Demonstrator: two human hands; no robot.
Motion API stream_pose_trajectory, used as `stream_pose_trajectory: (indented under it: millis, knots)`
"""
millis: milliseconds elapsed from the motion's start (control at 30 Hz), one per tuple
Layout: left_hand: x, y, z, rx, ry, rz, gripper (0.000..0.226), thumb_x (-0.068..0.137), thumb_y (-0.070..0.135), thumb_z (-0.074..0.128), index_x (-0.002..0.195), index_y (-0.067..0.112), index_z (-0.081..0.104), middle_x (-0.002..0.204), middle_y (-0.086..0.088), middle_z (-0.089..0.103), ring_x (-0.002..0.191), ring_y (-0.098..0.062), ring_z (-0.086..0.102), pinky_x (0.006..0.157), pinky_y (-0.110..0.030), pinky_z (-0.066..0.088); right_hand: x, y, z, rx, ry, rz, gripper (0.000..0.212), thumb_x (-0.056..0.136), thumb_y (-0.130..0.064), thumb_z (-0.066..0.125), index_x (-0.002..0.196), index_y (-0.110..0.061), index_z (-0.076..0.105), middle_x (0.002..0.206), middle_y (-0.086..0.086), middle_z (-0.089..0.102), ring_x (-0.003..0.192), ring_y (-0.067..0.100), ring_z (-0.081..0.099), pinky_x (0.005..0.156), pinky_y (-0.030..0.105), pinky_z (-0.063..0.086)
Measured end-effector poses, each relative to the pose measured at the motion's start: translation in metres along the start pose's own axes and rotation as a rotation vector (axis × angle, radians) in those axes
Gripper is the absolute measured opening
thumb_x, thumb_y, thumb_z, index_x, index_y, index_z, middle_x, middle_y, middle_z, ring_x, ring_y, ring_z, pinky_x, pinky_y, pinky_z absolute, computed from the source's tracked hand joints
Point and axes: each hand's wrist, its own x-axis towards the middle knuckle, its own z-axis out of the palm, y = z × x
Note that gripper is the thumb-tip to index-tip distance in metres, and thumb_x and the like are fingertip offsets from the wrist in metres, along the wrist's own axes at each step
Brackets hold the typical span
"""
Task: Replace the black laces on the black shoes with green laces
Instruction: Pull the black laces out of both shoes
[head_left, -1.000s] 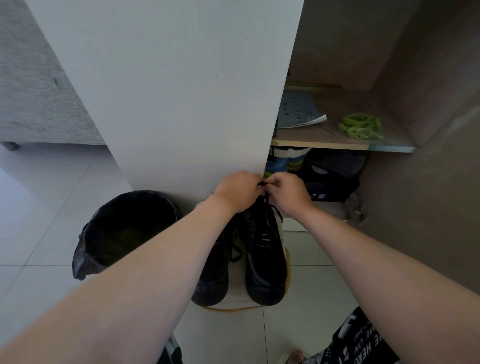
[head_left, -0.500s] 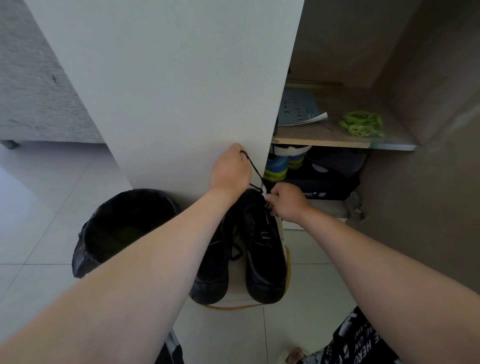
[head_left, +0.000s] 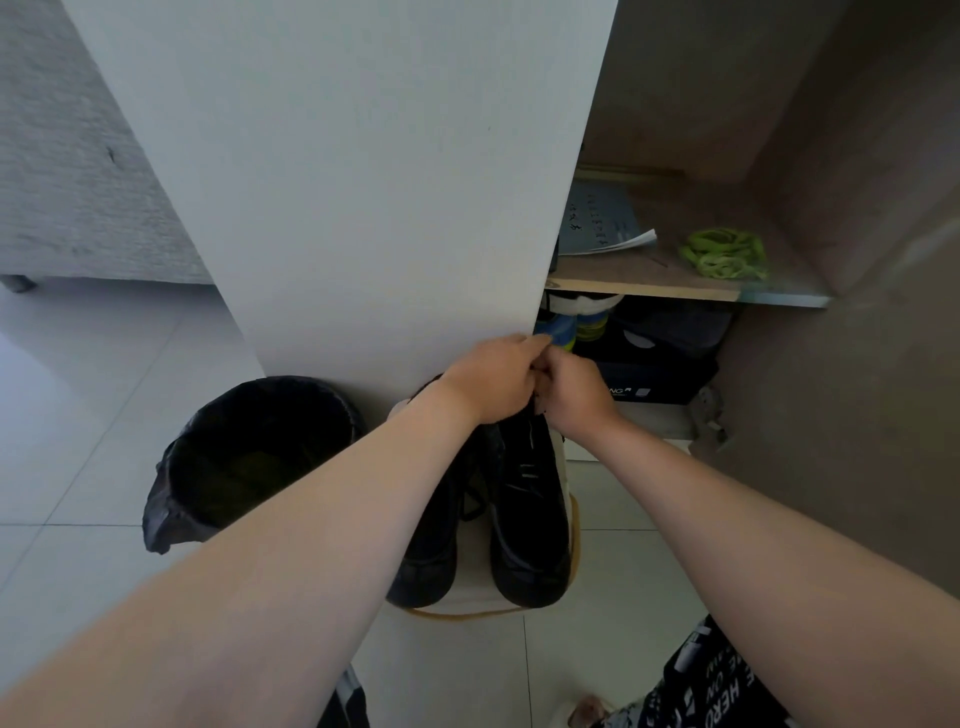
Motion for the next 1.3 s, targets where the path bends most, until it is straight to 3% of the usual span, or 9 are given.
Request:
stream_pose_trajectory:
  millis: [133,233,300,433,633,800,933,1067,1300]
  knots:
    - [0.001,-0.005,-0.008,0.153,-0.135,-0.119,0.032,0.102,0.033,0.043,0.110,0.011,0.064,0.116,-0.011,0.064,0.107,-0.030,0.059,0.082,-0.033,0.044,-0.002,0.003,-0.002,0.123,-0.058,0.141,0.020,0.096,-0.021,0.065,0.078,-0.013,0.061,0.067,-0.006,0.068,0.056,0.009,0.061,0.050,0.020,0.045]
    - [0.000,-0.013,-0.010,0.174,-0.121,-0.166,0.033,0.104,0.029,0.038,0.117,0.013,0.064,0.127,-0.008,0.061,0.116,-0.028,0.055,0.092,-0.036,0.045,0.001,0.006,0.001,0.183,-0.140,0.215,0.022,0.090,-0.030,0.073,0.077,-0.012,0.071,0.068,-0.003,0.069,0.060,0.012,0.062,0.058,0.032,0.054]
    - [-0.001,-0.017,-0.013,0.126,-0.083,-0.216,0.036,0.105,0.031,0.037,0.120,0.012,0.064,0.131,-0.009,0.059,0.121,-0.029,0.053,0.097,-0.035,0.042,0.001,0.009,0.002,0.110,-0.219,0.212,0.012,0.085,-0.023,0.078,0.088,-0.012,0.077,0.077,-0.006,0.069,0.071,0.010,0.063,0.064,0.027,0.053]
    - [-0.001,-0.013,-0.015,0.018,-0.069,-0.242,0.034,0.104,0.025,0.039,0.111,0.004,0.066,0.117,-0.013,0.065,0.107,-0.030,0.061,0.077,-0.027,0.045,-0.001,0.014,0.003,0.032,-0.240,0.203,0.015,0.086,-0.016,0.078,0.083,-0.001,0.076,0.073,-0.004,0.068,0.065,0.004,0.058,0.057,0.016,0.043]
    - [-0.002,-0.008,-0.015,0.078,0.072,-0.154,0.022,0.102,0.020,0.040,0.094,0.013,0.059,0.105,-0.012,0.063,0.098,-0.032,0.059,0.079,-0.035,0.047,0.002,0.017,0.008,0.053,-0.198,0.240,0.021,0.098,-0.019,0.061,0.086,-0.002,0.062,0.084,0.018,0.070,0.080,0.030,0.069,0.076,0.044,0.058]
    - [-0.004,-0.003,-0.014,0.185,0.223,-0.099,0.019,0.101,0.018,0.040,0.104,0.016,0.059,0.105,-0.008,0.063,0.094,-0.031,0.060,0.074,-0.037,0.047,0.002,0.014,0.007,0.217,-0.159,0.338,0.012,0.105,-0.022,0.045,0.104,-0.011,0.044,0.095,0.017,0.059,0.090,0.034,0.066,0.069,0.040,0.054]
    - [-0.005,-0.003,-0.014,0.031,0.280,-0.175,0.024,0.102,0.021,0.037,0.102,0.016,0.061,0.099,-0.005,0.065,0.089,-0.026,0.058,0.069,-0.031,0.039,-0.001,0.010,0.005,0.266,-0.164,0.350,0.018,0.103,-0.030,0.054,0.100,-0.012,0.051,0.091,0.015,0.065,0.075,0.028,0.065,0.058,0.040,0.056]
    - [-0.005,-0.007,-0.012,-0.182,0.297,-0.187,0.030,0.104,0.028,0.036,0.093,0.020,0.062,0.087,0.001,0.062,0.083,-0.023,0.057,0.066,-0.030,0.037,-0.003,0.012,0.003,0.151,-0.243,0.294,0.015,0.093,-0.026,0.070,0.085,-0.015,0.065,0.088,0.012,0.070,0.082,0.030,0.072,0.069,0.047,0.062]
    - [-0.002,-0.001,-0.008,-0.335,0.414,-0.212,0.032,0.105,0.026,0.036,0.092,0.017,0.063,0.079,-0.001,0.060,0.076,-0.023,0.055,0.066,-0.034,0.041,0.002,0.014,0.006,0.271,-0.194,0.412,0.020,0.104,-0.021,0.049,0.093,-0.004,0.055,0.097,0.022,0.065,0.088,0.038,0.069,0.074,0.054,0.061]
